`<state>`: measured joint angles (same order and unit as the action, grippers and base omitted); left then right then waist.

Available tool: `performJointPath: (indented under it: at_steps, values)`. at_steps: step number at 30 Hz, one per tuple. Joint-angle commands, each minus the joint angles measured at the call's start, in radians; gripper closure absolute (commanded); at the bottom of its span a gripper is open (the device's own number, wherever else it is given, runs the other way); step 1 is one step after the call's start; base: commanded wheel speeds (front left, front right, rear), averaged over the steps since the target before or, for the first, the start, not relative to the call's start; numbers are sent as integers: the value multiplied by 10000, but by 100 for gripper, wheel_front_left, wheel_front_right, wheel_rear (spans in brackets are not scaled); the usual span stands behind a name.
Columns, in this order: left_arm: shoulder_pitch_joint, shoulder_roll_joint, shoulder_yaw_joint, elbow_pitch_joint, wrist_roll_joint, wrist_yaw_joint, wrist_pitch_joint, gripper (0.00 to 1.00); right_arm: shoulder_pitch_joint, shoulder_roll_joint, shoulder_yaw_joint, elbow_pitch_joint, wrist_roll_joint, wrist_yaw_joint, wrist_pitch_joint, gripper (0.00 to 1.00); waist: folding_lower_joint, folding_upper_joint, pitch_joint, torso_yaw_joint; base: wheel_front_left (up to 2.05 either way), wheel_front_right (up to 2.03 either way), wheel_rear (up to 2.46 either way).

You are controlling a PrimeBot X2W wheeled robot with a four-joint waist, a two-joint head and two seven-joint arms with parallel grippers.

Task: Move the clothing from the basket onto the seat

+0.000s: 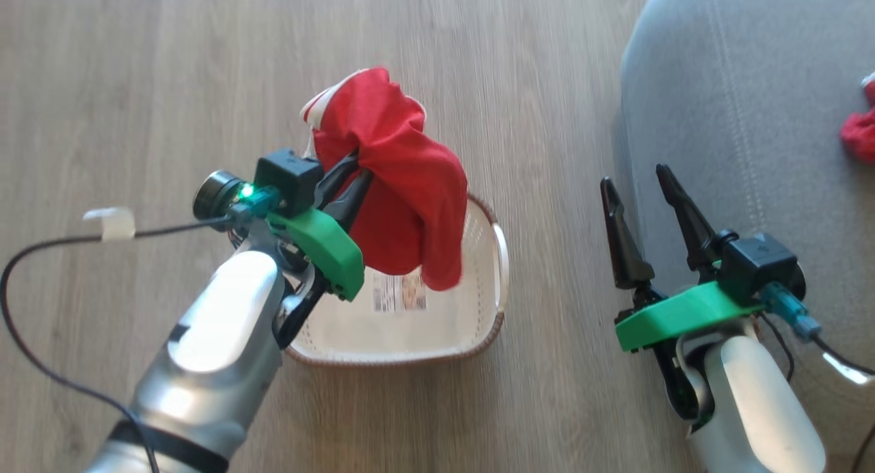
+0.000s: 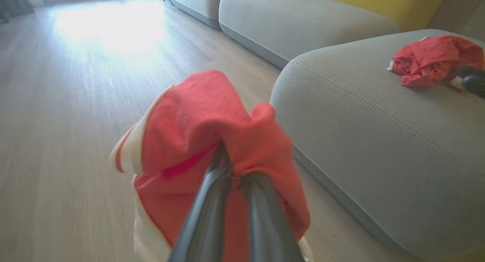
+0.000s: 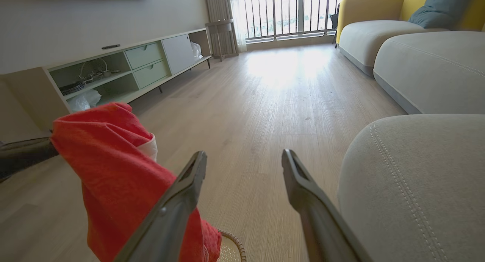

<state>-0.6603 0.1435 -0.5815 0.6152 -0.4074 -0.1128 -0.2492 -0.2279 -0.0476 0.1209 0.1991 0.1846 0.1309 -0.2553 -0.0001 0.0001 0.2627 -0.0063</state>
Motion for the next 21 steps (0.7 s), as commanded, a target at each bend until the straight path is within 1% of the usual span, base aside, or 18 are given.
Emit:
performJointPath:
  at_steps: [1, 7, 12, 21]
  values:
    - [-139, 117, 526, -437, 84, -25, -125, 100, 191, -26, 246, -261, 11, -2, -65, 0, 1, -1, -408, 102, 0, 0, 0]
    - [719, -228, 1959, -2067, 796, -97, -125, 100, 511, -26, 299, -141, 107, -2, -65, 0, 1, -1, -1113, 164, 0, 0, 0]
    - [1225, -488, 2736, -3262, 1103, -144, -125, 100, 723, -26, 361, -120, 127, -2, -65, 0, 1, -1, -1441, 225, 0, 0, 0]
    - [1769, -784, 3334, -5167, 1343, -171, -126, 100, 991, -26, 276, -237, 124, -2, -65, 0, 1, -1, -1848, 374, 0, 0, 0]
